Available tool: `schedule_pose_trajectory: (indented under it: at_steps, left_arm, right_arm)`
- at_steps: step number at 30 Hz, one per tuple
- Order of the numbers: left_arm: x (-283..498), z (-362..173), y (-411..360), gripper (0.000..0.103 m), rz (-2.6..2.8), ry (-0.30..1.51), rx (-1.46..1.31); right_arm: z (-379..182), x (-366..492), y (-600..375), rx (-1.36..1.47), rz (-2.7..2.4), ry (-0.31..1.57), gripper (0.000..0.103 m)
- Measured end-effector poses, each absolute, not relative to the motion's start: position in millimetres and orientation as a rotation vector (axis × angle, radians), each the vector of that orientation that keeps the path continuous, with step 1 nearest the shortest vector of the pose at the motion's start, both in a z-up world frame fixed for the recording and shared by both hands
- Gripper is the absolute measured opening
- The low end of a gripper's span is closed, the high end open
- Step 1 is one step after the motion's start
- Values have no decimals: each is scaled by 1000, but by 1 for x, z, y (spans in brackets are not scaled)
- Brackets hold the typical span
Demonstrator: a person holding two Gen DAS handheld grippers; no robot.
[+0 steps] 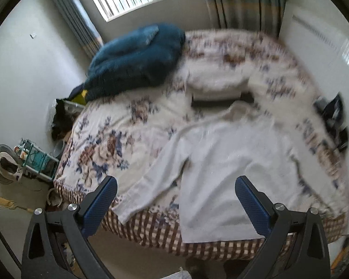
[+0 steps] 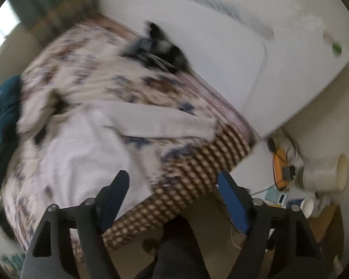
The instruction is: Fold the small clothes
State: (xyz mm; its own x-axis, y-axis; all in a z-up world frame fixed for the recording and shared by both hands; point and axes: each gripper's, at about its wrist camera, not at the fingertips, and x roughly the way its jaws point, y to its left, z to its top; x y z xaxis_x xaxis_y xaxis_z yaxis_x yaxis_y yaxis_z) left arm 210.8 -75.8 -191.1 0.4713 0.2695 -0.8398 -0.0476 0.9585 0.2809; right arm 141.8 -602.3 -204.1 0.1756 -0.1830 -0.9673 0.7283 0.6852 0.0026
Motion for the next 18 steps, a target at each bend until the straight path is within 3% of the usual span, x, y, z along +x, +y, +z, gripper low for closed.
schedule_pose_trajectory:
  at_steps: [7,12,15,18]
  left_arm:
    - [257,-326,-102,103,274,1228,233]
    - [280,-432,-112,103,328,1414,188]
    - [288,-490,-116,103,321,1493,181]
    - [293,-524,-115,103,318,1517,197]
  right_arm:
    - [-403,151,-750,788,-844,1338,79]
    - [-523,150,-794,972,-904,1395,79]
    - [-577,146,-806,1097,-949,1373,79]
    - [-610,136,-818,1256,-1012,1249,69]
